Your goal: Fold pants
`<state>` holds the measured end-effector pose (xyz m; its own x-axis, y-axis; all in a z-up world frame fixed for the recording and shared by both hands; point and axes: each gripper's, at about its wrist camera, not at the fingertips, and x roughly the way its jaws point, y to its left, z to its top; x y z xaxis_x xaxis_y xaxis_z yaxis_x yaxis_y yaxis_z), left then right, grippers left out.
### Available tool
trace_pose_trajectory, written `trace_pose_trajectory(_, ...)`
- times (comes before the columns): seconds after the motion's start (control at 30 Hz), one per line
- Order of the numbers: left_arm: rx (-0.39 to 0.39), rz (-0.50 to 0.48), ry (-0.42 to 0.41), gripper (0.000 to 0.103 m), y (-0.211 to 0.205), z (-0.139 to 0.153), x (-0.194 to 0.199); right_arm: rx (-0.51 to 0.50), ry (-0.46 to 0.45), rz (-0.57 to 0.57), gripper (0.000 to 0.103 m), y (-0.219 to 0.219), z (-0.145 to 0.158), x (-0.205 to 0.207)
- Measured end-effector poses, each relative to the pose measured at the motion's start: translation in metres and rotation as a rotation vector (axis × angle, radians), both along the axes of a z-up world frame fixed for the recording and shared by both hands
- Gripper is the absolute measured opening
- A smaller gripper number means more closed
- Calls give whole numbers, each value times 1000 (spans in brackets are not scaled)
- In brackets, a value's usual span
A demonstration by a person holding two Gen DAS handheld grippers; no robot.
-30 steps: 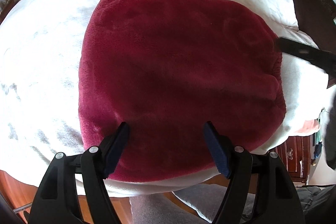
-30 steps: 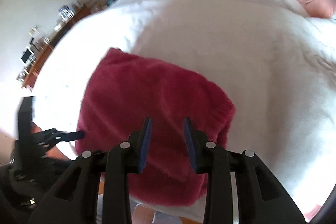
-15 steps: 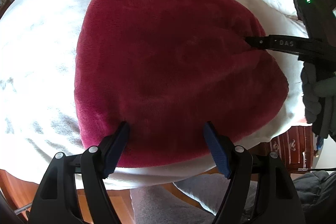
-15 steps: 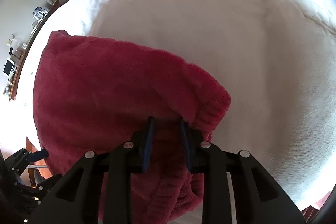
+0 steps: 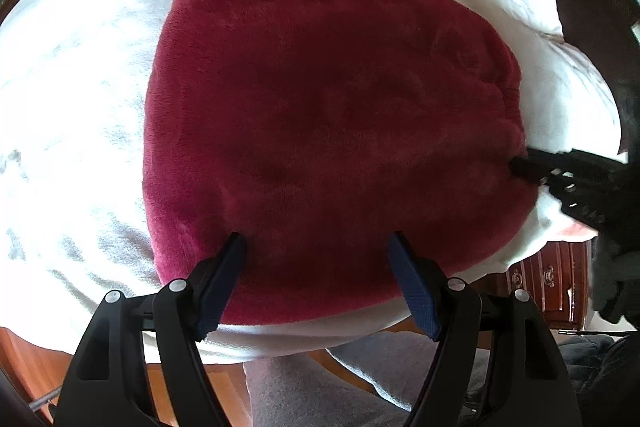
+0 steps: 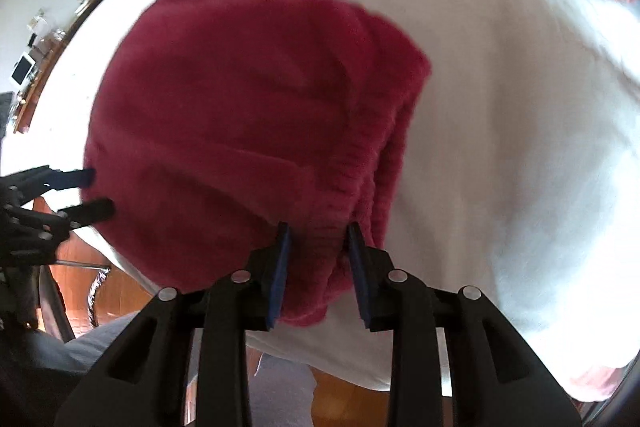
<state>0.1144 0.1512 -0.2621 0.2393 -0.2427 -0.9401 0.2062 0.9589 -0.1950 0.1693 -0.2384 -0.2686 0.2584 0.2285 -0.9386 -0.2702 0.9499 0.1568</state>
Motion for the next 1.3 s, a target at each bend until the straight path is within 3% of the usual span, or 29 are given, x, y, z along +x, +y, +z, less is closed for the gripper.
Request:
trace_pose_trajectory(0.33, -16, -53, 7, 73, -3, -2, 2, 27, 52, -94, 38, -3, -27, 15)
trace_pose_trajectory(0.63, -19, -79, -95, 73, 7, 41, 23, 30, 72, -184, 44, -13, -28, 19)
trace_pose_trajectory(0.8, 22, -91, -152, 77, 11, 61, 50, 40, 57, -217, 48, -17, -8, 14)
trace_pose_trajectory(0.87, 28, -103, -160, 82, 10, 64, 53, 78, 49, -250, 56, -22, 2, 11)
trace_pose_trajectory(1.03, 33, -153, -165, 82, 13, 64, 67, 148, 24, -365, 66, -39, 20, 7)
trace_pose_trajectory(1.3, 60, -208, -139, 87, 19, 54, 89, 173, -20, -532, 75, -56, 15, 7)
